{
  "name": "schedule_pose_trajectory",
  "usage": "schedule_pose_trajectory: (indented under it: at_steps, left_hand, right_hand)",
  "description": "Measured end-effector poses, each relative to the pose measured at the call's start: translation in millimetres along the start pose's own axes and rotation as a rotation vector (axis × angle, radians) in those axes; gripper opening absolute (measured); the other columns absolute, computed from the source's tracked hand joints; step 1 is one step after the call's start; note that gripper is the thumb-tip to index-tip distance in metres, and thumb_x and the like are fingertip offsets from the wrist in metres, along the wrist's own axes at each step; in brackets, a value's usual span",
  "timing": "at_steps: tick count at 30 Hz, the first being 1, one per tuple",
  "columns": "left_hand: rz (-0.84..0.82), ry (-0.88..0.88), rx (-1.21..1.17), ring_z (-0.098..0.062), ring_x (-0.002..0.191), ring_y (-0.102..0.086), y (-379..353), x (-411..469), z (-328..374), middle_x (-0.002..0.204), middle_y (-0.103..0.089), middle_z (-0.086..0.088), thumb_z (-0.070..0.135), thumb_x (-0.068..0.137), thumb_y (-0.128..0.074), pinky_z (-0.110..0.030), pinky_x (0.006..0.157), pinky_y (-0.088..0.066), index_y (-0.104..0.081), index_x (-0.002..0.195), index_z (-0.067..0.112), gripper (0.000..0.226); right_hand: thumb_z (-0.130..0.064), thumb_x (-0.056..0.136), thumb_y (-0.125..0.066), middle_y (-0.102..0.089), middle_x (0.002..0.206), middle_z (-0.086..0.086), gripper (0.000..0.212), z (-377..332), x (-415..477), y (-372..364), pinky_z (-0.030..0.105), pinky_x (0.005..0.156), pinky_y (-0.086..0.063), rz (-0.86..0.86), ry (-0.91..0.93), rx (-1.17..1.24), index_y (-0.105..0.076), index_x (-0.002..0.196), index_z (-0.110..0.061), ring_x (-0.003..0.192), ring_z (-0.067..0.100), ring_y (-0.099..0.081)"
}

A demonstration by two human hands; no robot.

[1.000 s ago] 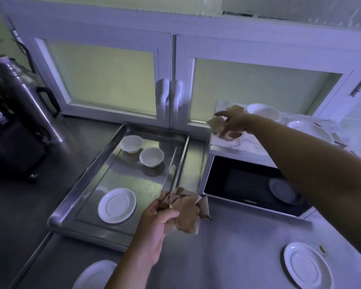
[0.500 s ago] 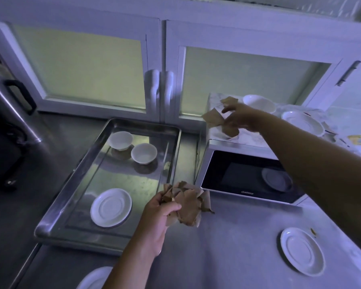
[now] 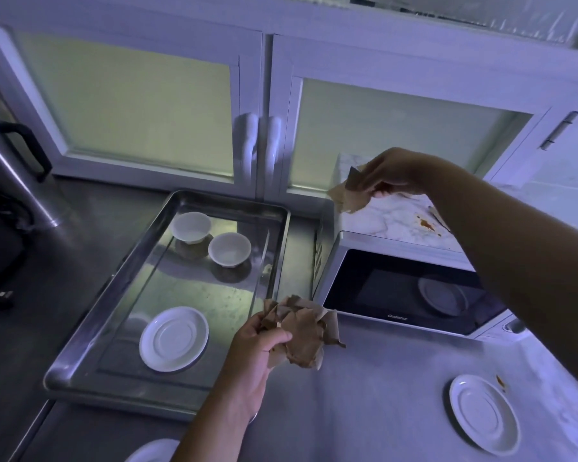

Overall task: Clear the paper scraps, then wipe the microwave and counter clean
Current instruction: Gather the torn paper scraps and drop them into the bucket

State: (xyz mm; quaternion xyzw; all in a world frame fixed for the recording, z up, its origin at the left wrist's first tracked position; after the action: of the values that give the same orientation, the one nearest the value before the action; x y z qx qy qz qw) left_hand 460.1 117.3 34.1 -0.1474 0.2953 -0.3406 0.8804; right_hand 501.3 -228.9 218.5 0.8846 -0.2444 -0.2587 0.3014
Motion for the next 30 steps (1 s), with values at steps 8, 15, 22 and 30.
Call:
schedule_pose_trajectory:
  at_steps: [8,15,22,30]
  left_hand:
    - [0.026,-0.015,-0.008,-0.024,0.085,-0.063,7,-5,4,0.098,-0.07,-0.02,0.009,0.066,-0.068,-0.032,0.076,-0.046,-0.067,0.11,0.002,0.044]
    - [0.044,-0.081,0.04,-0.027,0.093,-0.069,8,-8,8,0.104,-0.074,-0.019,0.008,0.066,-0.071,-0.037,0.082,-0.052,-0.072,0.104,0.009,0.038]
    - [-0.046,-0.122,0.179,-0.016,0.087,-0.072,-12,-8,-14,0.097,-0.076,-0.005,0.012,0.068,-0.076,-0.024,0.069,-0.055,-0.075,0.098,0.03,0.035]
    - [-0.432,0.213,0.186,-0.021,0.078,-0.067,-89,-23,-129,0.089,-0.071,-0.007,0.012,0.073,-0.08,-0.03,0.064,-0.053,-0.069,0.089,0.02,0.021]
  right_hand:
    - [-0.014,0.076,-0.082,-0.068,0.091,0.012,0.031,4,20,-33,0.026,0.064,-0.05,0.236,-0.027,-0.244,-0.071,0.102,-0.001,0.075,0.02,-0.059]
    - [-0.002,0.087,-0.065,-0.05,0.086,0.005,0.032,-5,-1,-42,0.019,0.038,-0.043,0.313,0.046,-0.078,-0.053,0.114,-0.015,0.068,0.018,-0.051]
    - [0.01,0.076,-0.073,-0.074,0.089,0.016,0.041,24,-134,-69,0.033,0.067,-0.061,0.113,0.21,0.534,-0.058,0.112,-0.004,0.078,0.026,-0.073]
    - [-0.005,0.077,-0.081,-0.067,0.118,-0.015,0.012,173,-300,-134,0.02,0.082,-0.053,0.007,-0.075,0.203,-0.08,0.08,-0.016,0.098,0.004,-0.065]
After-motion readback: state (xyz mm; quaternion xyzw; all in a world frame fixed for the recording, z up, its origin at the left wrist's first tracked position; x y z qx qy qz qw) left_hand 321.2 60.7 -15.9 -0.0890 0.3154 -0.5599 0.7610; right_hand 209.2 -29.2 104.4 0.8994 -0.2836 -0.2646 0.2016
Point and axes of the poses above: each hand's wrist, its own x-axis towards the middle knuckle, its own y-axis out of the back of the hand, z = x × y, the point moved 10 cm from there along x, towards the middle knuckle
